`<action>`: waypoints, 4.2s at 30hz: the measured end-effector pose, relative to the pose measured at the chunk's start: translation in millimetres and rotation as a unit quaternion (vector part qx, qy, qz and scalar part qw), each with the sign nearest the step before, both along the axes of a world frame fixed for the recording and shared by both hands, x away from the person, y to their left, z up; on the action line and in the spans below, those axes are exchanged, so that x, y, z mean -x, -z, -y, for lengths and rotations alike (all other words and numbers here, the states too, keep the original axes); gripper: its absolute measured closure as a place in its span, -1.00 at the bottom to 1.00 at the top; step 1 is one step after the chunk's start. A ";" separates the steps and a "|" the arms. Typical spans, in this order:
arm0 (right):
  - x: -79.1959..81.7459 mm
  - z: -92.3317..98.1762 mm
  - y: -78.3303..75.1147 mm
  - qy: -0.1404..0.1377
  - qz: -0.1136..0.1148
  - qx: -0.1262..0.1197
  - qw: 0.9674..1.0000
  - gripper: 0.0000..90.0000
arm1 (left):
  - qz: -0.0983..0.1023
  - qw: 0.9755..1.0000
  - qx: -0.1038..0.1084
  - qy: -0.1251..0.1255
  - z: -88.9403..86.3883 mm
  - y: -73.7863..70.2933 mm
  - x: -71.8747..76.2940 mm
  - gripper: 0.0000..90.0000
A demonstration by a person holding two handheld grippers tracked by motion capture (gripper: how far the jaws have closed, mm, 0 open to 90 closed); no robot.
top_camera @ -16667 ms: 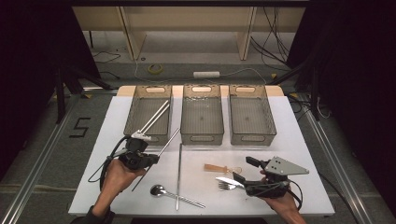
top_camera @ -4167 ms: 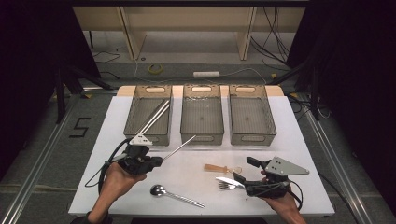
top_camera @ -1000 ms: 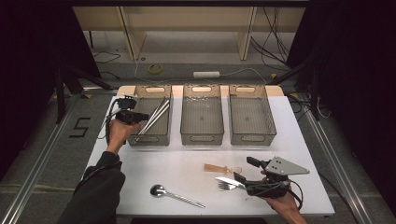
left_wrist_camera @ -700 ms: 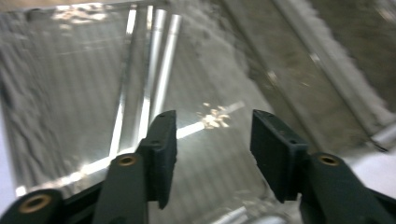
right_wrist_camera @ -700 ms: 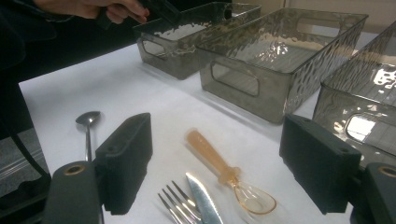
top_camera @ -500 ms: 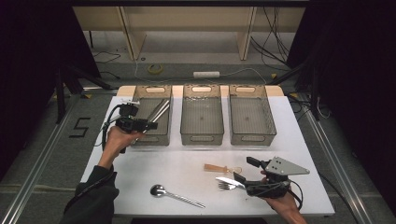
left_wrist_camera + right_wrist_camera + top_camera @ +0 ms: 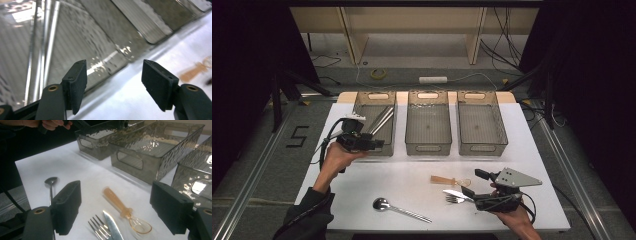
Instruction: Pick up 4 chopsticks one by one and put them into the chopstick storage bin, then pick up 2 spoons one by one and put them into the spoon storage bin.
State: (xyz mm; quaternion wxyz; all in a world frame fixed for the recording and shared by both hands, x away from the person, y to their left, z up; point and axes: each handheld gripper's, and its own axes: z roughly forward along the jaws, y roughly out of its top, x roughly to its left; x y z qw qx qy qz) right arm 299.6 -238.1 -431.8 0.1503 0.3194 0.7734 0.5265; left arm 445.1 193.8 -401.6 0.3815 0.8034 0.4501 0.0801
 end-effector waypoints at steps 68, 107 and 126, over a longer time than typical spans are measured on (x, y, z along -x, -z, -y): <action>-1.7 -2.7 5.1 -0.014 -0.022 0.030 0.999 -0.43 | -0.034 0.967 -0.123 0.222 68.9 24.3 100.6 -0.40; 0.1 -8.3 5.2 -0.022 -0.021 0.043 0.999 -0.43 | -0.045 0.910 -0.263 0.317 93.1 55.2 121.1 0.34; 0.8 -9.0 4.4 -0.023 -0.022 0.043 0.999 -0.43 | -0.044 0.907 -0.266 0.325 94.8 59.8 118.3 0.67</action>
